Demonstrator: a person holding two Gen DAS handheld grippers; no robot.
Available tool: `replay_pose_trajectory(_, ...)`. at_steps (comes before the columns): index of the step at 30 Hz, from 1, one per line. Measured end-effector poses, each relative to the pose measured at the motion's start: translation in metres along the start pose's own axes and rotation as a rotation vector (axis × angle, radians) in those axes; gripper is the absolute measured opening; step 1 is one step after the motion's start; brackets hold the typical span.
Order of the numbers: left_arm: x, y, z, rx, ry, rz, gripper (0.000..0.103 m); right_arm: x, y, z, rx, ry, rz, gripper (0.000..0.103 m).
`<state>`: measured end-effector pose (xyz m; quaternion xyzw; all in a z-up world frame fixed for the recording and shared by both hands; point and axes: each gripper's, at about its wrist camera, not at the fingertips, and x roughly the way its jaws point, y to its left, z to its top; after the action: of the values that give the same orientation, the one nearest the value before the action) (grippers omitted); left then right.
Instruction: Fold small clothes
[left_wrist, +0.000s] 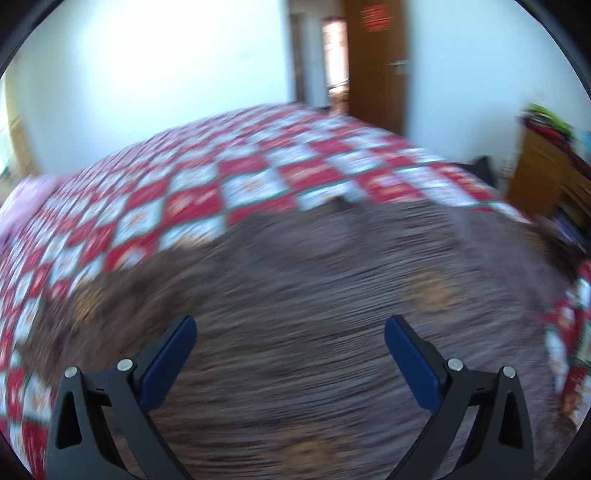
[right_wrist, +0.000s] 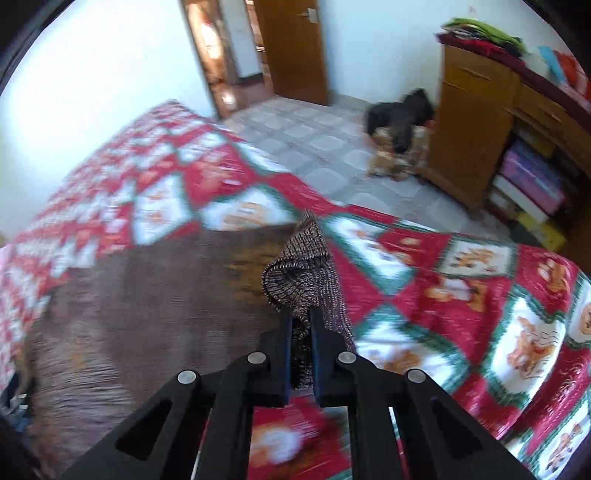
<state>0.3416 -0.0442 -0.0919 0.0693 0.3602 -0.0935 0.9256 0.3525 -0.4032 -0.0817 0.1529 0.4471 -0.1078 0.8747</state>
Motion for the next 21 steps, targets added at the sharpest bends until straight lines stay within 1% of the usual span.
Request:
replay_pose_trajectory(2, -0.004, -0.03, 0.007, 0.062, -0.033, -0.082, 0.103, -0.011, 0.023, 0.002, -0.031, 0.005, 0.089, 0.008)
replay_pose_trajectory(3, -0.005, -0.041, 0.01, 0.079, -0.038, -0.124, 0.103, -0.014, 0.035, 0.002, -0.038, 0.016, 0.148, 0.008)
replay_pose_trajectory(5, -0.003, -0.058, 0.015, 0.083, -0.029, -0.211, 0.103, -0.011, 0.055, 0.001, -0.053, 0.048, 0.234, 0.008)
replay_pose_trajectory(6, 0.0, -0.063, 0.018, 0.077, -0.019, -0.248, 0.103, -0.007, 0.063, -0.002, -0.059, 0.066, 0.264, 0.008)
replay_pose_trajectory(8, 0.01, -0.073, 0.019, 0.048, 0.026, -0.313, 0.103, 0.006, 0.074, -0.009, -0.056, 0.111, 0.325, 0.009)
replay_pose_trajectory(9, 0.018, -0.075, 0.02, 0.028, 0.069, -0.341, 0.103, 0.01, 0.075, -0.015, -0.056, 0.12, 0.33, 0.01)
replay_pose_trajectory(12, 0.027, -0.076, 0.017, -0.014, 0.128, -0.401, 0.103, 0.013, 0.062, -0.023, -0.023, 0.125, 0.313, 0.015)
replay_pose_trajectory(13, 0.026, -0.077, 0.016, -0.022, 0.131, -0.421, 0.103, 0.011, 0.052, -0.026, 0.004, 0.113, 0.33, 0.018)
replay_pose_trajectory(15, 0.018, -0.081, 0.012, -0.028, 0.125, -0.48, 0.103, 0.005, 0.035, -0.029, 0.047, 0.085, 0.345, 0.02)
replay_pose_trajectory(17, 0.013, -0.092, 0.012, -0.009, 0.114, -0.537, 0.103, 0.001, 0.02, -0.031, 0.063, 0.056, 0.325, 0.02)
replay_pose_trajectory(19, 0.01, -0.104, 0.013, -0.007, 0.126, -0.587, 0.103, 0.0, 0.009, -0.031, 0.081, 0.043, 0.306, 0.02)
replay_pose_trajectory(21, 0.008, -0.118, 0.014, -0.007, 0.122, -0.616, 0.103, -0.001, 0.0, -0.031, 0.115, 0.038, 0.321, 0.02)
